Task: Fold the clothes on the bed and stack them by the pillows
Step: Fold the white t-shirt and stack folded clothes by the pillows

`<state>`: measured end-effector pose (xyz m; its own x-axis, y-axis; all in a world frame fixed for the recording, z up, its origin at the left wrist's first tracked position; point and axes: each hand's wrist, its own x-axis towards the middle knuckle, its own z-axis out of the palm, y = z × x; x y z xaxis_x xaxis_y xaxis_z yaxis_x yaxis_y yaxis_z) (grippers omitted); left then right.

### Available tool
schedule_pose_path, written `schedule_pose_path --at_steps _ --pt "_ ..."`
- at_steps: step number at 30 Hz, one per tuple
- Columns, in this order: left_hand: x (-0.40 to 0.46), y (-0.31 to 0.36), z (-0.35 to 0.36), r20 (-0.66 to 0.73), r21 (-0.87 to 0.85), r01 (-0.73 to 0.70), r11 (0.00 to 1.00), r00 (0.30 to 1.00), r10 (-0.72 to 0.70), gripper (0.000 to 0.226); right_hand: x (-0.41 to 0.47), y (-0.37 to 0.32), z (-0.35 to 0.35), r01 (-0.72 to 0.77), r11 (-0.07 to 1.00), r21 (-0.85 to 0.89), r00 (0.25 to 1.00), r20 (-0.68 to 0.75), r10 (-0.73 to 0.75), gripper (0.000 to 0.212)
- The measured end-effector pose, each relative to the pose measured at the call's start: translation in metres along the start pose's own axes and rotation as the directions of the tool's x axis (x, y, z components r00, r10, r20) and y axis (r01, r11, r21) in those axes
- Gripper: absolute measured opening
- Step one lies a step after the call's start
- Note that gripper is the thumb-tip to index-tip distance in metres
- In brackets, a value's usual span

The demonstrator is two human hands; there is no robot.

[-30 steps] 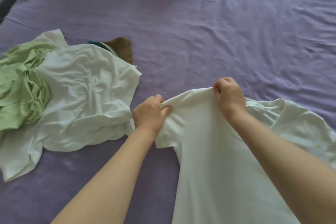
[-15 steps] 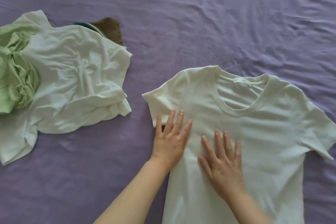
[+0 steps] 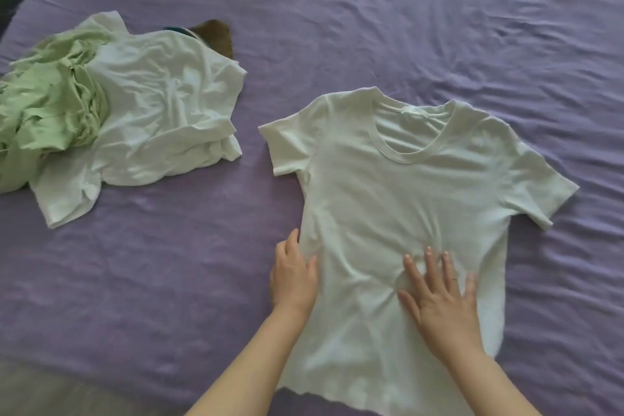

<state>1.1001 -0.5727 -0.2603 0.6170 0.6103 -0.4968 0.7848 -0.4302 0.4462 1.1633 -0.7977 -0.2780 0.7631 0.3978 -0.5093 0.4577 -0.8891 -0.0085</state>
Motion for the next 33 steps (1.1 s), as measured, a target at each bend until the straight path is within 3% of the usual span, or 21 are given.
schedule_pose_path --at_steps 4,7,13,15,19,25,29,31,33 --pt "-0.036 -0.011 -0.005 0.138 0.022 0.140 0.990 0.980 -0.142 0.016 -0.034 -0.014 0.006 0.093 0.995 0.036 0.994 0.051 -0.095 0.060" --pt "-0.055 -0.030 -0.007 0.156 0.048 0.175 0.983 0.971 -0.180 0.035 -0.063 -0.037 0.016 0.207 0.978 0.031 0.974 0.088 -0.209 0.061" --pt "-0.065 -0.045 -0.020 0.125 0.025 0.117 0.993 0.985 -0.119 0.025 -0.092 -0.040 0.030 0.230 0.973 0.034 0.971 -0.069 -0.228 0.065" --pt "-0.063 -0.046 -0.025 0.116 0.033 0.092 0.995 0.989 -0.095 0.030 -0.098 -0.029 0.038 0.209 0.978 0.024 0.975 -0.087 -0.207 0.068" --pt "-0.064 -0.055 -0.028 0.076 -0.133 0.161 0.978 0.985 -0.152 0.038 -0.108 -0.016 0.049 0.122 0.986 0.116 0.987 -0.122 -0.108 0.069" --pt "-0.079 -0.063 -0.016 0.354 -0.353 0.251 0.901 0.928 -0.120 0.031 -0.114 -0.039 0.063 0.101 0.983 0.151 0.990 -0.113 -0.084 0.063" --pt "-0.088 -0.078 -0.018 0.262 -0.267 0.123 0.956 0.964 -0.051 0.022 -0.120 -0.066 0.073 0.182 0.974 0.132 0.983 -0.023 -0.181 0.063" --pt "-0.091 -0.087 -0.022 0.173 -0.213 0.064 0.975 0.985 -0.026 0.029 -0.121 -0.071 0.072 0.151 0.980 0.131 0.988 -0.008 -0.151 0.048" --pt "-0.091 -0.097 -0.025 0.119 -0.212 0.051 0.976 0.993 -0.025 0.036 -0.124 -0.071 0.065 0.177 0.978 0.110 0.982 -0.083 -0.168 0.026"
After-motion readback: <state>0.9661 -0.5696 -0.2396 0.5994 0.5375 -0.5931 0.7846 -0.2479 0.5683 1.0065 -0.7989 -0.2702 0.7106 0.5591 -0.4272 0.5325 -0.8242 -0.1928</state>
